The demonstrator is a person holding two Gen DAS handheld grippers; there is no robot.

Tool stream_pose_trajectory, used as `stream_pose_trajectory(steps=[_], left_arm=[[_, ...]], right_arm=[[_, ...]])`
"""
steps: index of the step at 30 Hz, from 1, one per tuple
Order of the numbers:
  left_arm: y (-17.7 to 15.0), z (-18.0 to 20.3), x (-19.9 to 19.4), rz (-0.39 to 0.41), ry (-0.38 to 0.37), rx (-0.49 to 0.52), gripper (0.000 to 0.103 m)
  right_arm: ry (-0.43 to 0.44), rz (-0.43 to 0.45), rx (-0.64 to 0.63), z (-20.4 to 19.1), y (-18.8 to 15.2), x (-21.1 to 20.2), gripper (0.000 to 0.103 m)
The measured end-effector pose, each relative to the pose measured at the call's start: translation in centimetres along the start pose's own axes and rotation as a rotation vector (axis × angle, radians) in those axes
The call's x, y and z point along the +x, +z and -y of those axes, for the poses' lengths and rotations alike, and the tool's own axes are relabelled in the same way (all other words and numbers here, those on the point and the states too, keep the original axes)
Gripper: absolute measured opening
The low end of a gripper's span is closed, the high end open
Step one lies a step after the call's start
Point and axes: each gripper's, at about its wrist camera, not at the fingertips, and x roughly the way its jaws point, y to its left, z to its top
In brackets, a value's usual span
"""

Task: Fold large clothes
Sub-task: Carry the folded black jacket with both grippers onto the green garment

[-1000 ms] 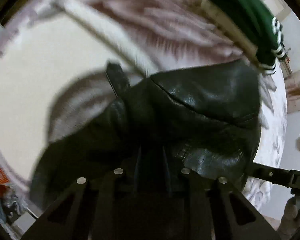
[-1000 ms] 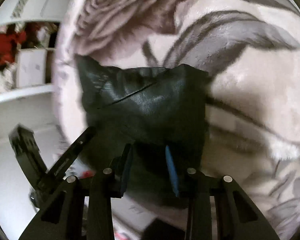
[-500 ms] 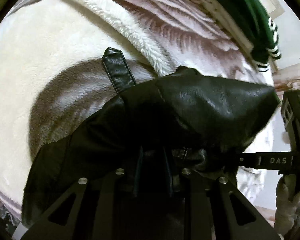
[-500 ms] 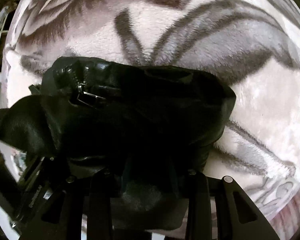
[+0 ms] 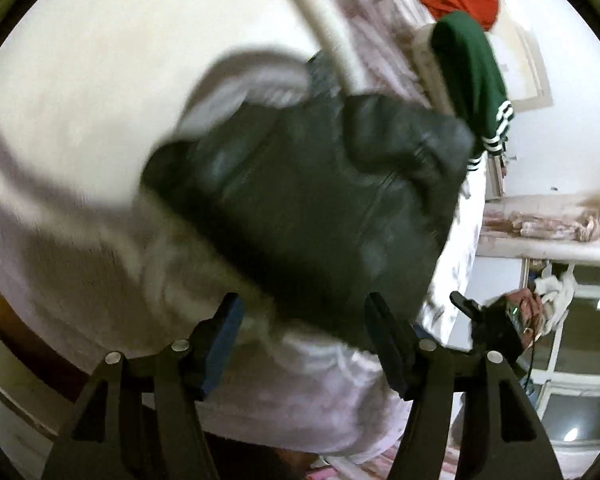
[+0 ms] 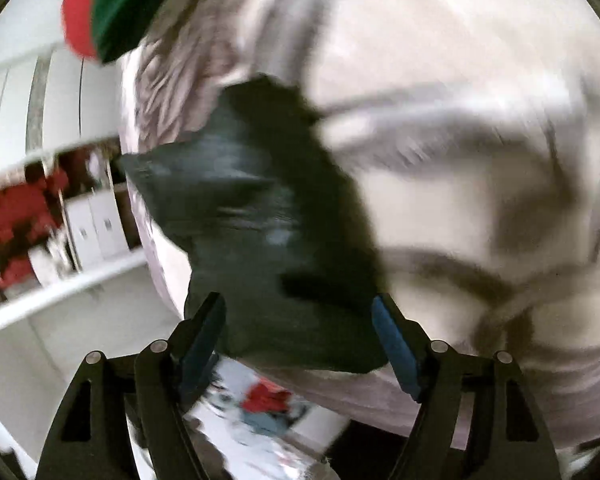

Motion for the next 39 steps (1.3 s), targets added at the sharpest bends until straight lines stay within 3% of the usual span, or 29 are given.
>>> stream_pose_trajectory(steps=[2, 4, 7, 10, 13, 16, 19, 22, 24, 29, 35, 36, 37, 39], left_arm=[[-0.7, -0.8, 1.9, 0.004, -0.037, -0.029, 0.061], [-0.9, -1.4, 3.1, 0.023, -0.072, -0.053, 0.061], [-0.4, -2.0, 4.6, 0.063, -0.125, -0.092, 0.062], [0.2, -2.3, 5.7, 0.088, -0.158, -0.105, 0.067], [-0.1, -2.3, 5.2, 0.094, -0.180, -0.122, 0.067], [-0.8, -2.3, 4.0, 0.093, -0.203, -0.140, 0.066], [-1.1, -2.3, 3.3, 0.104, -0.223, -0.151, 0.066], [-1.3, -2.6, 3.1, 0.098, -0.238, -0.177, 0.066], [-1.8, -3.1, 2.4, 0.114, -0.277, -0.188, 0.066], [-0.5, -3.8, 5.7, 0.138, -0.349, -0.243, 0.068], [1.0, -1.6, 7.3, 0.269, -0.297, -0.264, 0.069], [1.0, -1.1, 7.1, 0.298, -0.282, -0.257, 0.061], [1.0, -0.8, 6.8, 0.317, -0.266, -0.245, 0.047], [1.6, 0.1, 6.0, 0.352, -0.236, -0.214, 0.041]], right_arm=[[0.117, -0.009, 0.076, 2.8, -1.8, 1.1, 0.078], [0.179, 0.031, 0.117, 4.9, -3.4, 2.0, 0.084], [0.298, 0.028, 0.211, 8.0, -4.9, 4.4, 0.085], [0.378, 0.046, 0.176, 8.1, -5.6, 6.0, 0.085], [0.409, 0.074, 0.153, 7.4, -4.3, 7.7, 0.087], [0.380, 0.055, 0.111, 5.7, -3.4, 8.5, 0.093], [0.320, -0.037, 0.011, 3.9, -3.1, 8.9, 0.092], [0.200, -0.075, -0.107, 2.6, -2.5, 6.9, 0.092], [0.178, -0.060, -0.139, 2.2, -1.6, 5.5, 0.092], [0.232, -0.096, -0.169, 0.2, 3.0, 6.4, 0.092], [0.228, -0.203, -0.257, -4.9, 6.4, 12.4, 0.093], [0.202, -0.199, -0.277, -6.1, 6.6, 13.2, 0.093], [0.191, -0.192, -0.279, -6.8, 6.6, 13.8, 0.092], [0.192, -0.169, -0.262, -7.6, 6.8, 14.2, 0.067]])
